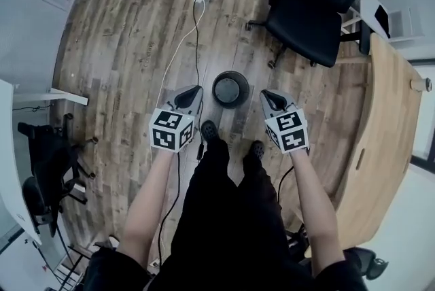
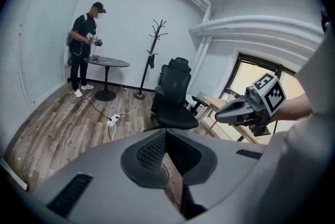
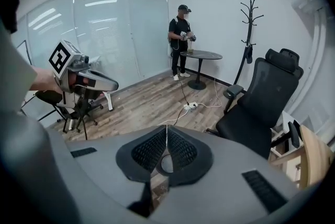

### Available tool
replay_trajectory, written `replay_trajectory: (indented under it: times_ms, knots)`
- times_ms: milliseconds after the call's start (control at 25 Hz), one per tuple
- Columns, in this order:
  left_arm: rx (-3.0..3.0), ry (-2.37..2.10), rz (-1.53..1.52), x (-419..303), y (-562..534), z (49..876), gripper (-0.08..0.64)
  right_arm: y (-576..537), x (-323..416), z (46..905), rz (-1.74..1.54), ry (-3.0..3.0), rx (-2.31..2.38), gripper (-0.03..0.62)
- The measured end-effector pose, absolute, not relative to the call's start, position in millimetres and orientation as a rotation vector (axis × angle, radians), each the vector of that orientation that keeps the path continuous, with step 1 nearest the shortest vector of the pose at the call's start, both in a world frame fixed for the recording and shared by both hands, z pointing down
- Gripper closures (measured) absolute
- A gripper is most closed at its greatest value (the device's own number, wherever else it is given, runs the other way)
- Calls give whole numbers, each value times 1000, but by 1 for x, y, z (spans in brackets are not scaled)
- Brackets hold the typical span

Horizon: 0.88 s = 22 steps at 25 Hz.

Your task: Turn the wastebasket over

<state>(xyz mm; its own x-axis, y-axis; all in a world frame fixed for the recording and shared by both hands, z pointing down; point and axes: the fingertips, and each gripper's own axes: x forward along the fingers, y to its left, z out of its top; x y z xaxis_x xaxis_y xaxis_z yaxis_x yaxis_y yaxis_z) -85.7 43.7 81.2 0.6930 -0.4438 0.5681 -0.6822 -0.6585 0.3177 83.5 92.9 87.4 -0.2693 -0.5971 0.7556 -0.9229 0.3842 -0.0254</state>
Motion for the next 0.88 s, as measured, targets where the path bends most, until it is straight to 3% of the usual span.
replay_trajectory:
  times_ms: [440,880]
  knots:
    - [2276,-781,697,-83,58,158,543,112,98,151,700,-1880,1259,558]
    - [2154,-819,797,-76,65,271,543,106,125,290,825,-1877,1153,558]
